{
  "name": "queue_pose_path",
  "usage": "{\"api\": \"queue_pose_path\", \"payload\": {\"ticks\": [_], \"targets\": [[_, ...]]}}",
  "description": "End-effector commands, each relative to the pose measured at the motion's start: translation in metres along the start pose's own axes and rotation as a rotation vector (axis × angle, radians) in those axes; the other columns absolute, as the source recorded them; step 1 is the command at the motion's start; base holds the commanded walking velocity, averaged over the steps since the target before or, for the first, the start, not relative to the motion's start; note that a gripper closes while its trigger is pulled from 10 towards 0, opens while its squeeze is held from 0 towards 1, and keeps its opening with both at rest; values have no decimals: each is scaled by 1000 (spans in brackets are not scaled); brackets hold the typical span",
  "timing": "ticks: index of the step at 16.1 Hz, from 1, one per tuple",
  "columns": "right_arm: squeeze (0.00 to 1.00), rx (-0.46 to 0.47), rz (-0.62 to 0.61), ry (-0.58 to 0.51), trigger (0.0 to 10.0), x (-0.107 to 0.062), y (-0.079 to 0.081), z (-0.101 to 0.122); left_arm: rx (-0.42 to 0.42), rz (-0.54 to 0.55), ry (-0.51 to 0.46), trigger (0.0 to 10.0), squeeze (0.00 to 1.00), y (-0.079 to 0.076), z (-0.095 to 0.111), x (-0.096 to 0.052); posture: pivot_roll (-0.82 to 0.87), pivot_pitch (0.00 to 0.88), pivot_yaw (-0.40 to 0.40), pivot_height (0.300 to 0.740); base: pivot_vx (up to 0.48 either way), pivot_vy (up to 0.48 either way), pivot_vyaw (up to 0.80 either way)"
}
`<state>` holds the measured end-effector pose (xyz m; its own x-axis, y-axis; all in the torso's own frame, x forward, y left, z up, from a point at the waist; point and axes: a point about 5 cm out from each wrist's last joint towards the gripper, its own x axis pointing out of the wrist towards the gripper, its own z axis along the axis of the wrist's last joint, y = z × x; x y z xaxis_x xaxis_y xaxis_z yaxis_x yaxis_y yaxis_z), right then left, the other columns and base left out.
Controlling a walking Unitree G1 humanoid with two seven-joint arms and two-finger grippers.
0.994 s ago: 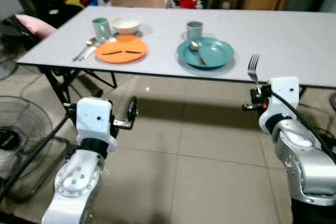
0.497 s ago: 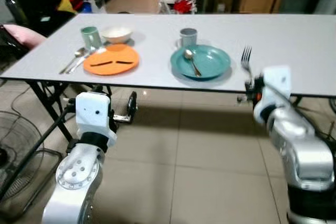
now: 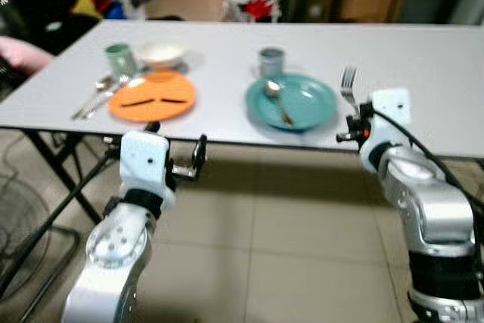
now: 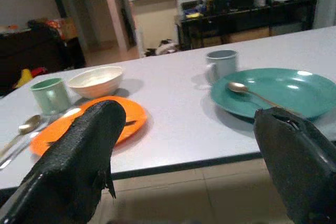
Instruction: Setting the table
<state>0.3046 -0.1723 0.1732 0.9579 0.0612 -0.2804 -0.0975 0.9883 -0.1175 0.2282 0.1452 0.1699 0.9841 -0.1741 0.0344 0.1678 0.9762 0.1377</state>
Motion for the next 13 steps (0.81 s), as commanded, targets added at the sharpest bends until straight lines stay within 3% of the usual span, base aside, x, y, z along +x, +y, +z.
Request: {"api": "queue_pose_path", "payload": {"ticks": [1, 6, 9, 13], "targets": [[0, 7, 70, -14, 10000, 1, 12, 8, 16, 6, 22, 10000, 0, 5, -2, -1, -55, 0, 40, 740, 337, 0, 0], [0, -42, 88, 41, 10000, 3, 12, 8, 13, -61, 41, 10000, 0, -2, -4, 0, -71, 0, 53, 740, 340, 0, 0], [0, -36, 108, 75, 10000, 5, 12, 7, 10, -60, 43, 10000, 0, -3, -4, -1, -65, 0, 41, 740, 342, 0, -425], [0, -84, 188, 73, 10000, 6, 18, 12, 7, -51, 50, 10000, 0, -5, -5, -5, -47, 0, 15, 740, 340, 0, 0]]}}
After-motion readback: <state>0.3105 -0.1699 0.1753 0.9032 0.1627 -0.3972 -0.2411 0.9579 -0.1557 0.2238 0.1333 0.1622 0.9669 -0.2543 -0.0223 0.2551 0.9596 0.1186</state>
